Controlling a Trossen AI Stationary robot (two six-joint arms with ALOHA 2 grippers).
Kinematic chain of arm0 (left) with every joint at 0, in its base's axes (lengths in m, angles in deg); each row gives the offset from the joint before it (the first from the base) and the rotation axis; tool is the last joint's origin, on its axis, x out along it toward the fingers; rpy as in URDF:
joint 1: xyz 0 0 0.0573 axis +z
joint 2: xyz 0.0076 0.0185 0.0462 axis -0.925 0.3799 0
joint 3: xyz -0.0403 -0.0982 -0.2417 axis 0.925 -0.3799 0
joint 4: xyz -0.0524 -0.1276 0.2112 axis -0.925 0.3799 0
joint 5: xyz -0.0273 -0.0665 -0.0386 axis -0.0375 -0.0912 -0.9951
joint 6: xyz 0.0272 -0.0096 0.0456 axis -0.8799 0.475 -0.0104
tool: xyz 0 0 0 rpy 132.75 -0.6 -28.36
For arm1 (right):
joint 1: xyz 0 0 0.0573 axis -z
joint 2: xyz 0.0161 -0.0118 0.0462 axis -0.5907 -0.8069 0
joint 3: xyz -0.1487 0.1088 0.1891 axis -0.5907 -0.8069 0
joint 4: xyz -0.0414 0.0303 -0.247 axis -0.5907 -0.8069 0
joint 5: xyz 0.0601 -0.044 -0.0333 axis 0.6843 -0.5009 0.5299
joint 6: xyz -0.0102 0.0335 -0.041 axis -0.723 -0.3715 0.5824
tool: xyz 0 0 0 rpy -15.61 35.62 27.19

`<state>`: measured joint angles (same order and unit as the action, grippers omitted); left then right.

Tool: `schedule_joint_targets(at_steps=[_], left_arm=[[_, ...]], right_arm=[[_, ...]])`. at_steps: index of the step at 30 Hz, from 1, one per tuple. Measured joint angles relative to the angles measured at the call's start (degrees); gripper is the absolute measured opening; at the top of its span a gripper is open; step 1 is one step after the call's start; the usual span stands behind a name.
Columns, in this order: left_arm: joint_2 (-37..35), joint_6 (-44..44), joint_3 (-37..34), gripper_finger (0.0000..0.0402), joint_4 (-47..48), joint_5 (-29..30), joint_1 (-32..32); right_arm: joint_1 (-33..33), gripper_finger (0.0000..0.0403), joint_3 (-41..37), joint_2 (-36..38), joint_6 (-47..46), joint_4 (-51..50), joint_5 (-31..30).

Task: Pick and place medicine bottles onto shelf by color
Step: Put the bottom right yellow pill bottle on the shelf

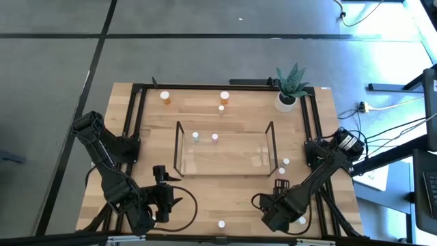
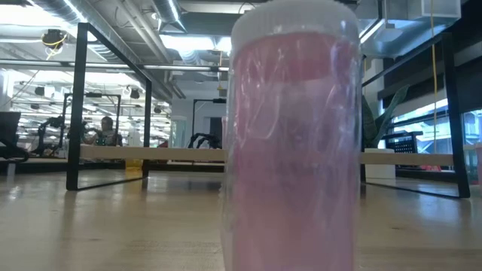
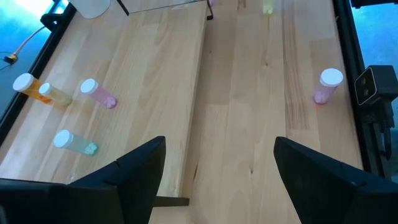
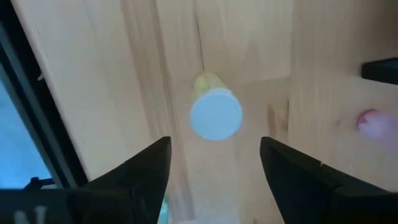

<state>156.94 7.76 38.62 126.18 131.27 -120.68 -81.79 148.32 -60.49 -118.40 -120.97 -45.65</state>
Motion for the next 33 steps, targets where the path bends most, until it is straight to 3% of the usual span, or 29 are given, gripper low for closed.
schedule_joint_targets(at_steps=[14, 33], left_arm=[[0.0, 0.0, 0.0, 0.0293, 0.0, 0.0, 0.0], [0.0, 0.0, 0.0, 0.0293, 0.0, 0.0, 0.0]], right_arm=[[0.0, 0.0248, -0.1, 0.0, 3.0, 2.6, -4.4], [0.0, 0.0248, -0.1, 0.0, 3.0, 2.6, -4.4]])
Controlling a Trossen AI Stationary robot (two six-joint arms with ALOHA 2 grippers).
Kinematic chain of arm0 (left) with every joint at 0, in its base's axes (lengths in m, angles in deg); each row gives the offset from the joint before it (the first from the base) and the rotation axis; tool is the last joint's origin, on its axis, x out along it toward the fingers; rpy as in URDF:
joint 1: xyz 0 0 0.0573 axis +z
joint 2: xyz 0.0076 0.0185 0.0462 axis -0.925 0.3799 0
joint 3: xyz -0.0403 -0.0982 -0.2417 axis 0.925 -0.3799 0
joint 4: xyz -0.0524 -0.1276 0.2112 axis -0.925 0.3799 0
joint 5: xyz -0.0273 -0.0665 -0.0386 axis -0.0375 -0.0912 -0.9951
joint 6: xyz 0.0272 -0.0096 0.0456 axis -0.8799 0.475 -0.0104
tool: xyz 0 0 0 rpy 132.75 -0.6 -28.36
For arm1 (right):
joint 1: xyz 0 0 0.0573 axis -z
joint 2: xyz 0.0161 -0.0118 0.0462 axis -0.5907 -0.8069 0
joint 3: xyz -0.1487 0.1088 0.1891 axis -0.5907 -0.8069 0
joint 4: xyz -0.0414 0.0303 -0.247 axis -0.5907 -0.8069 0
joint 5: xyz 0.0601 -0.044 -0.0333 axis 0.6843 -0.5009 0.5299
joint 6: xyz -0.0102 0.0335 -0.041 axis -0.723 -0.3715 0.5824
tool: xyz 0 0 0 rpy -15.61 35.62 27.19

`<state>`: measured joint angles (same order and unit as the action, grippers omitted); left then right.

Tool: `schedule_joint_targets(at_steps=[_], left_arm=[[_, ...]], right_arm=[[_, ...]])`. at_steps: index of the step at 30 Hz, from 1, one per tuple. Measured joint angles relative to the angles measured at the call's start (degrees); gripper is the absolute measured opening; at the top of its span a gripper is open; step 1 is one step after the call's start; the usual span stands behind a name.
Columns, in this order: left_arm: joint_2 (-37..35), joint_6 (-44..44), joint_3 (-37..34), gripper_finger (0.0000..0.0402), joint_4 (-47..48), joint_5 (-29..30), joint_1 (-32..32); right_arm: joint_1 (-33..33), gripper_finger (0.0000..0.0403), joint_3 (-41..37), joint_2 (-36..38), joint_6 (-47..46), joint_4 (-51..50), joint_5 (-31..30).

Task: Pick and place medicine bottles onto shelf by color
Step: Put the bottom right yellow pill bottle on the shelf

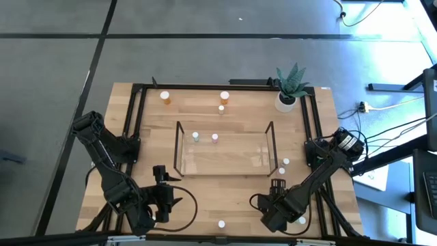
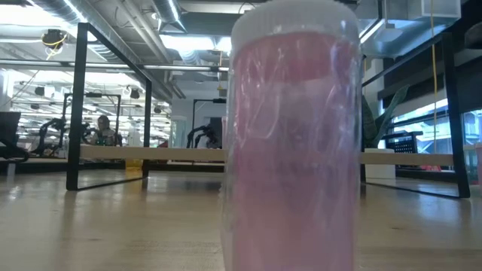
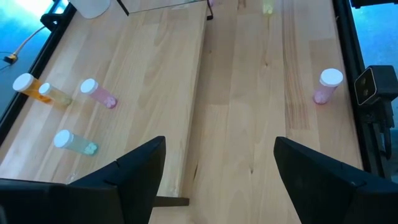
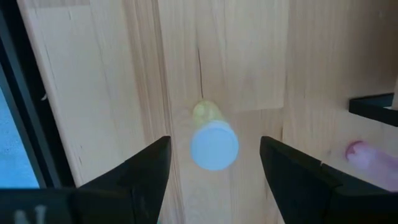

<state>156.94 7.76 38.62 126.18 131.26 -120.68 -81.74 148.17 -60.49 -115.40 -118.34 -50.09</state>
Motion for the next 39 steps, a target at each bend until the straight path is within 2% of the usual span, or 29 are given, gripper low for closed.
schedule_joint_targets(at_steps=[14, 31, 39], left_arm=[[0.0, 0.0, 0.0, 0.0293, 0.0, 0.0, 0.0], [0.0, 0.0, 0.0, 0.0293, 0.0, 0.0, 0.0], [0.0, 0.0, 0.0, 0.0293, 0.0, 0.0, 0.0]], right_arm=[[0.0, 0.0244, 0.0, -1.9, 0.0, 0.0, 0.0], [0.0, 0.0145, 0.0, -1.9, -0.6, 0.3, 0.0], [0.0, 0.0127, 0.0, -1.9, -4.0, 1.8, -1.4]])
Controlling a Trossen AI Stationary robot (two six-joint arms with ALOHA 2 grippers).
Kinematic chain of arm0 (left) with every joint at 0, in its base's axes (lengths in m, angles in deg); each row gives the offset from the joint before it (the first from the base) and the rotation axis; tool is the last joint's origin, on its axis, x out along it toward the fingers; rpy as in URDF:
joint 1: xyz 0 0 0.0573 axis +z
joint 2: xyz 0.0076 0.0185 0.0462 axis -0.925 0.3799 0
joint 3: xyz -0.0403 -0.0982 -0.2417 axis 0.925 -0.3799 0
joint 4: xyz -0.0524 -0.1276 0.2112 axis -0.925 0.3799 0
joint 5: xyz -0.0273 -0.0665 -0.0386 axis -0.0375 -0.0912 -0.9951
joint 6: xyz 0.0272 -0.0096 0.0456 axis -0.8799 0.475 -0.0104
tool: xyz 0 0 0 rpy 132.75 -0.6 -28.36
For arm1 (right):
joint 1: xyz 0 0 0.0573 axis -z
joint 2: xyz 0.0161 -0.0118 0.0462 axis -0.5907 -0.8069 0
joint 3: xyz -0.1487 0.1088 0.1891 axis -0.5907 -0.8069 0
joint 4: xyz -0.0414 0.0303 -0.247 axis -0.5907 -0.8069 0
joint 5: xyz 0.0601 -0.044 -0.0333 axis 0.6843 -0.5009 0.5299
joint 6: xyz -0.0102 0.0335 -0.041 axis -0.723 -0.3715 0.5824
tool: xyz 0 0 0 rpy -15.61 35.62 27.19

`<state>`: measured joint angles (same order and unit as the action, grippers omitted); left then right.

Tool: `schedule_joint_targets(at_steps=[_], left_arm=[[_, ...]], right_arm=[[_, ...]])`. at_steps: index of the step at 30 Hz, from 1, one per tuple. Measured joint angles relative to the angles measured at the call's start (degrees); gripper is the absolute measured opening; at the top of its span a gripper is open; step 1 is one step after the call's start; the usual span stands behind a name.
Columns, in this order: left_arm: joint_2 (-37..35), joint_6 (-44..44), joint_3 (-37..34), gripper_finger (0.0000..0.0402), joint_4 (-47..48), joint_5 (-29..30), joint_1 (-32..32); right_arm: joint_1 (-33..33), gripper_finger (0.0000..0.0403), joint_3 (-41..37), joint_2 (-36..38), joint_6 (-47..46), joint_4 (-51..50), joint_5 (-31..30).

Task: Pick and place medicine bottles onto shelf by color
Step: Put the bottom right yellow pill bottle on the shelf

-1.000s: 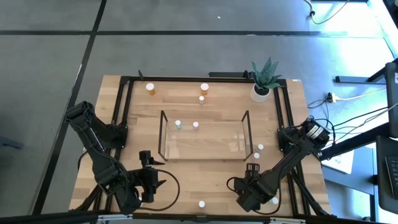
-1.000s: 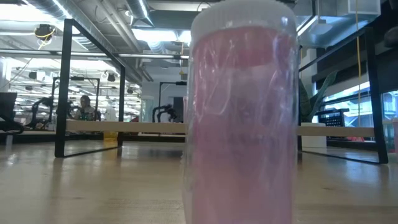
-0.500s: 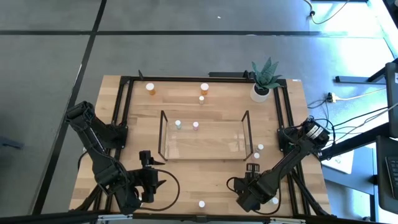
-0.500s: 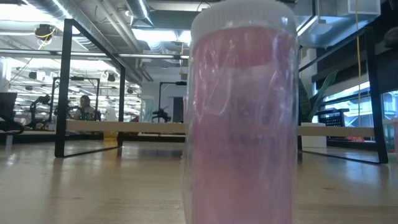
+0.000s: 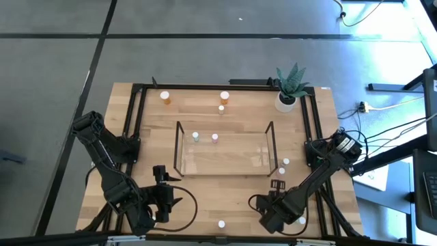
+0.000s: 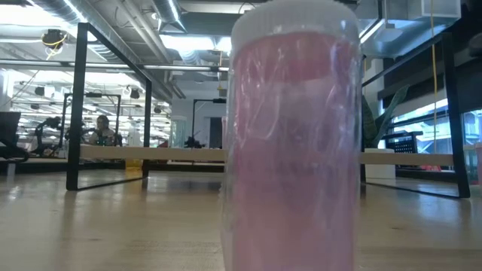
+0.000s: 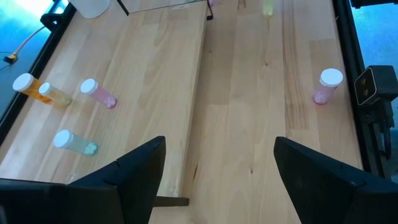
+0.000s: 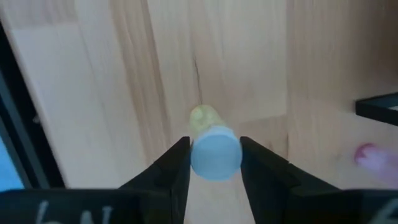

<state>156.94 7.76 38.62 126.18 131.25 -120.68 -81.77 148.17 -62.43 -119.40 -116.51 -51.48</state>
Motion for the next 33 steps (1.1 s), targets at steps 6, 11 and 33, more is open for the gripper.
schedule_joint_targets(at_steps=[6, 11, 33], left_arm=[[0.0, 0.0, 0.0, 0.0293, 0.0, 0.0, 0.0], [0.0, 0.0, 0.0, 0.0293, 0.0, 0.0, 0.0], [0.0, 0.0, 0.0, 0.0293, 0.0, 0.0, 0.0]], right_arm=[[0.0, 0.0126, 0.2, 0.0, -5.1, 2.4, 0.1], [0.1, 0.0125, 3.8, 0.0, -6.8, 2.3, 0.1], [21.7, 0.0124, 35.3, 0.0, -4.3, -26.9, -4.8]])
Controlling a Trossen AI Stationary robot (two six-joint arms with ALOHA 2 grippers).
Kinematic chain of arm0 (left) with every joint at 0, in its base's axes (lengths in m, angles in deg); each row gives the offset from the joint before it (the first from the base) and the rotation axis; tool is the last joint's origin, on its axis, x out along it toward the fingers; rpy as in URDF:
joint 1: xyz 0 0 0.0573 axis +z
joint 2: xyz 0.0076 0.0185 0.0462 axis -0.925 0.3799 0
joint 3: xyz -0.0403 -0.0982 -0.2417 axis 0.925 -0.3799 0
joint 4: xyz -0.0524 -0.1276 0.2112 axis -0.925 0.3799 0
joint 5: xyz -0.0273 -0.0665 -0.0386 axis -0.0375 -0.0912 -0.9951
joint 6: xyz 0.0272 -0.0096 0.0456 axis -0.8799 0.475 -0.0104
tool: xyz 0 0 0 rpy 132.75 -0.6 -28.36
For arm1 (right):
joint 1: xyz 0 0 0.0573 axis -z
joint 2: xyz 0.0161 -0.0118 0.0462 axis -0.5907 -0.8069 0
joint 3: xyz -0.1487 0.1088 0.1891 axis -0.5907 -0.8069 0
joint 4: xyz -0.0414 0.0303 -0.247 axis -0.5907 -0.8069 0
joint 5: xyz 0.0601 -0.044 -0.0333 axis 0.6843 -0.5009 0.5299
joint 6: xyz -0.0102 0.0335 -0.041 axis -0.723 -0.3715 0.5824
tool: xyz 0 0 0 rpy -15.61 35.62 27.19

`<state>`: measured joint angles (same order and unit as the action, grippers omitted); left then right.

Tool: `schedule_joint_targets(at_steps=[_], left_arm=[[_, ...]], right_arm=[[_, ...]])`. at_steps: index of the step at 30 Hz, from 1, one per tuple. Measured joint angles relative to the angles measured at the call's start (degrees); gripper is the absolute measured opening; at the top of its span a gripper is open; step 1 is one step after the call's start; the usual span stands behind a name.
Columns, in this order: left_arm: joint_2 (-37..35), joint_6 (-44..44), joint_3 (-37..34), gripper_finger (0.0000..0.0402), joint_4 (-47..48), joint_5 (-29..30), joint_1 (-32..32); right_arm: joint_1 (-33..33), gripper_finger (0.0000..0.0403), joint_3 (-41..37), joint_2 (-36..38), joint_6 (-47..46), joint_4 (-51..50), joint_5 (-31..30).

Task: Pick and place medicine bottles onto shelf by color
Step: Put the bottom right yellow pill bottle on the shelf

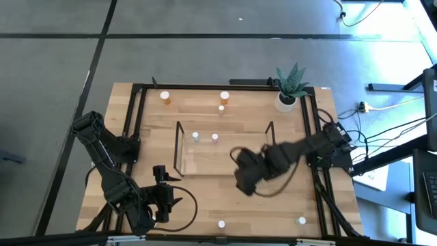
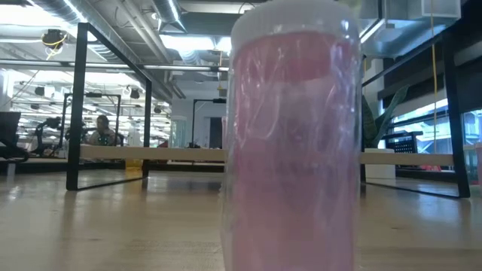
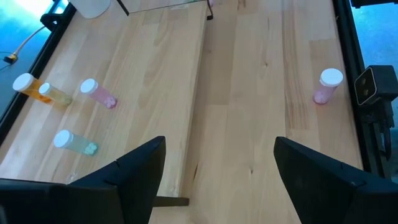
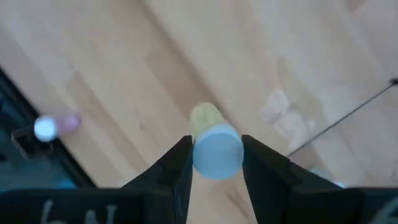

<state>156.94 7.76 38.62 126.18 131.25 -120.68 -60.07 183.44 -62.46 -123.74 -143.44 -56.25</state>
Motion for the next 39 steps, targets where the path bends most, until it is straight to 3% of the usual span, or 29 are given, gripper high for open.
schedule_joint_targets(at_steps=[8, 16, 26, 39], left_arm=[[0.0, 0.0, 0.0, 0.0293, 0.0, 0.0, 0.0], [0.0, 0.0, 0.0, 0.0293, 0.2, 0.0, 0.0], [0.0, 1.5, 0.0, 0.0293, 0.5, 3.1, 0.2], [0.0, 1.5, 0.0, 0.0293, 0.9, 3.0, 0.2]], right_arm=[[13.2, 0.0124, 0.3, -0.4, 8.8, 2.8, 0.1], [22.4, 0.0124, 0.3, -6.5, 17.3, 8.4, 3.2], [24.9, 0.0124, 0.2, -12.6, 21.0, 8.3, 4.2], [24.8, 0.0124, 0.2, -15.9, 22.0, 7.8, 3.7]])
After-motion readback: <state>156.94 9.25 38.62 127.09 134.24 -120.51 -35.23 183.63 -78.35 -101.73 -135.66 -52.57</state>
